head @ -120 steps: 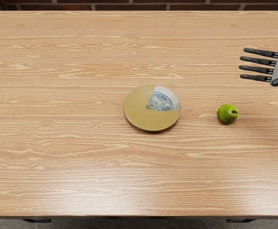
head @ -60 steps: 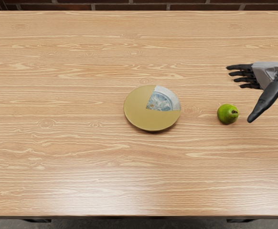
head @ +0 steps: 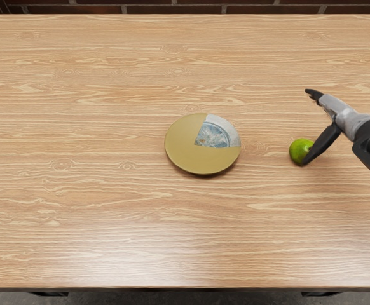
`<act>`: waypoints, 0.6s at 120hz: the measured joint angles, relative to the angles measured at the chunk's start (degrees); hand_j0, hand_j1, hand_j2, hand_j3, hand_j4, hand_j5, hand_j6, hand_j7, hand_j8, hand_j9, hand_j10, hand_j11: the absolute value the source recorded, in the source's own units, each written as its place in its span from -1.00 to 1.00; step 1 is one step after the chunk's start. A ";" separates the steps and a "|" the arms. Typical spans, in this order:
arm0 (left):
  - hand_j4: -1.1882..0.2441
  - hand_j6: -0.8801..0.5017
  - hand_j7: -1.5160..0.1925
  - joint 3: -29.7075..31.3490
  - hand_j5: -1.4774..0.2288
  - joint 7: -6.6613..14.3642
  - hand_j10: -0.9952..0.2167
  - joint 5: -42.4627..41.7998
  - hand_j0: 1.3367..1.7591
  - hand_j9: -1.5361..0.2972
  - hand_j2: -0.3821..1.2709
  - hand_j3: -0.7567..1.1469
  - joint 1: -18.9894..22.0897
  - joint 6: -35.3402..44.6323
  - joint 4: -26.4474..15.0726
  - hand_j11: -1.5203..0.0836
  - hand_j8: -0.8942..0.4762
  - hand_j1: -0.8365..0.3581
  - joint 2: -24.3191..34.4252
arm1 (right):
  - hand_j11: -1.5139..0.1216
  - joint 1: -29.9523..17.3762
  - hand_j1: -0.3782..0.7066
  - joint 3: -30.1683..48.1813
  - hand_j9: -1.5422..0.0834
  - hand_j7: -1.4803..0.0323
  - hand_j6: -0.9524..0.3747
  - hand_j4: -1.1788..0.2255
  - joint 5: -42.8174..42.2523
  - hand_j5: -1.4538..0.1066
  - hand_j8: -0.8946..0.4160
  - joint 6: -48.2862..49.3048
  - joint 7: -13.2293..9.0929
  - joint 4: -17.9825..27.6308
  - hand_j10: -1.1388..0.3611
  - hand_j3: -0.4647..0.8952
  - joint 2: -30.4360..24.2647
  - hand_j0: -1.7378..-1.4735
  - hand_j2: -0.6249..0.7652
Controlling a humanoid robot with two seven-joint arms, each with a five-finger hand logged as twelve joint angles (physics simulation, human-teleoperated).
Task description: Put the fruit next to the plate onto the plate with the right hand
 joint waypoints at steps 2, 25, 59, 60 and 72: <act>0.66 0.27 0.77 0.00 0.73 0.00 0.64 0.00 0.52 0.68 -0.54 -0.21 0.00 0.00 0.00 0.90 0.30 0.98 0.00 | 0.85 -0.18 -0.95 -0.20 0.90 0.96 0.43 0.67 -1.05 0.86 0.36 -1.13 0.00 -0.09 0.51 -0.32 0.34 -0.40 -0.10; 0.66 0.27 0.77 0.00 0.73 0.00 0.64 0.00 0.52 0.68 -0.54 -0.21 0.00 0.00 0.00 0.90 0.30 0.98 0.00 | 0.85 -1.60 -0.95 -2.14 0.90 0.96 0.43 0.68 -6.06 0.86 0.36 -7.74 0.00 -2.00 0.52 -0.32 3.41 -0.40 -0.10; 0.66 0.27 0.77 0.00 0.73 0.00 0.64 0.00 0.52 0.68 -0.54 -0.21 0.00 0.00 0.00 0.90 0.30 0.98 0.00 | 0.85 -2.47 -0.95 -4.65 0.90 0.96 0.43 0.68 -7.09 0.86 0.36 -10.37 0.00 -5.67 0.52 -0.32 6.91 -0.40 -0.10; 0.66 0.27 0.77 0.00 0.73 0.00 0.64 0.00 0.52 0.68 -0.54 -0.21 0.00 0.00 0.00 0.90 0.30 0.98 0.00 | 0.85 -2.51 -0.95 -4.67 0.90 0.96 0.43 0.68 -7.10 0.86 0.36 -10.43 0.00 -5.69 0.52 -0.32 6.92 -0.40 -0.10; 0.66 0.27 0.77 0.01 0.73 0.00 0.64 0.00 0.52 0.68 -0.54 -0.21 0.00 0.00 0.00 0.90 0.30 0.98 0.00 | 0.84 -2.82 -0.94 -4.85 0.89 0.95 0.42 0.67 -7.18 0.86 0.35 -10.84 0.00 -5.87 0.51 -0.32 7.04 -0.40 -0.10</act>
